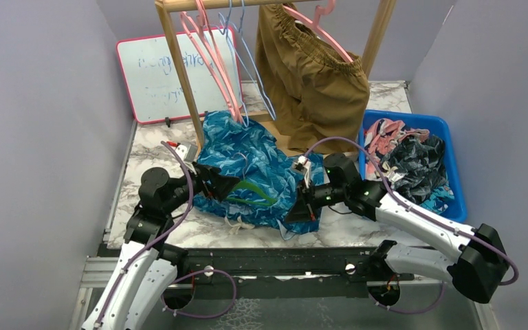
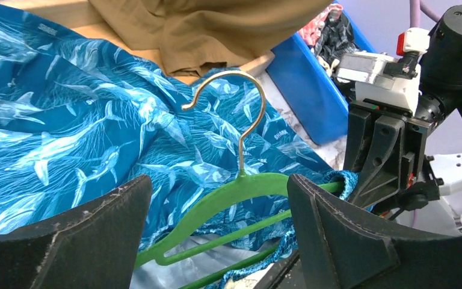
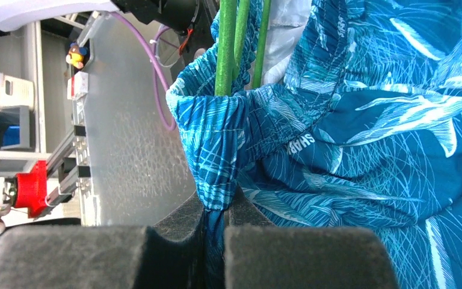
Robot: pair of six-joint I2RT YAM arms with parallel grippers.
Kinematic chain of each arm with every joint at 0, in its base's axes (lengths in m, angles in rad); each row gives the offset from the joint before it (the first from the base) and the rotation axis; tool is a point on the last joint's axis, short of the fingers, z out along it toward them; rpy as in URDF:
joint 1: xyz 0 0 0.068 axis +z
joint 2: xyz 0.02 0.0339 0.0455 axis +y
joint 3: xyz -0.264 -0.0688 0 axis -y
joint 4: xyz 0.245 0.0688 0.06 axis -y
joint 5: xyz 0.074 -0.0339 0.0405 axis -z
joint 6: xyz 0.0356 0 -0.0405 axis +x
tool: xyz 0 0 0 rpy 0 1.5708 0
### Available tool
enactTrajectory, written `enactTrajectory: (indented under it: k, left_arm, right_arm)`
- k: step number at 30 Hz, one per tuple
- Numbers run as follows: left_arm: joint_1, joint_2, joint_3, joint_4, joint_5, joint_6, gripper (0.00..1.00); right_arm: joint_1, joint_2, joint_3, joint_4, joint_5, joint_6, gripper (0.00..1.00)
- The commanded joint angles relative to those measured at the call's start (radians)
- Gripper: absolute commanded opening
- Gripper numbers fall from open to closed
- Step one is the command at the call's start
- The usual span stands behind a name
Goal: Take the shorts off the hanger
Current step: Pick up the hanger from the clothes rod.
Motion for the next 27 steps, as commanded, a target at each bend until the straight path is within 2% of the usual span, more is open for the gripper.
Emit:
enactTrajectory:
  k: [1,7,13,17,20,23,25,27]
  left_arm:
    - [0.005,0.018,-0.031,0.054,0.063,-0.064,0.82]
    - [0.002,0.123,-0.022,0.096,0.083,-0.109,0.65]
    - [-0.002,0.162,-0.01,0.118,0.078,-0.104,0.57]
    - [-0.004,0.147,-0.019,0.119,0.062,-0.095,0.35]
    - [-0.006,0.138,-0.032,0.113,0.063,-0.094,0.24]
    - [-0.013,0.139,-0.028,0.092,0.07,-0.08,0.23]
    - [-0.021,0.14,-0.029,0.088,0.073,-0.071,0.29]
    - [-0.028,0.145,-0.026,0.086,0.072,-0.063,0.3]
  right_arm:
    - [0.024,0.016,0.031,0.144,-0.001,0.045,0.01]
    - [0.061,0.048,0.032,0.201,-0.008,0.087,0.01]
    - [0.111,0.089,0.036,0.208,0.011,0.087,0.01]
    - [0.128,0.105,0.042,0.215,0.036,0.088,0.01]
    - [0.131,0.105,0.045,0.22,0.063,0.092,0.02]
    - [0.131,0.093,0.044,0.234,0.101,0.103,0.02]
    - [0.131,0.085,0.039,0.256,0.112,0.117,0.02]
    - [0.131,0.081,0.037,0.276,0.106,0.133,0.02]
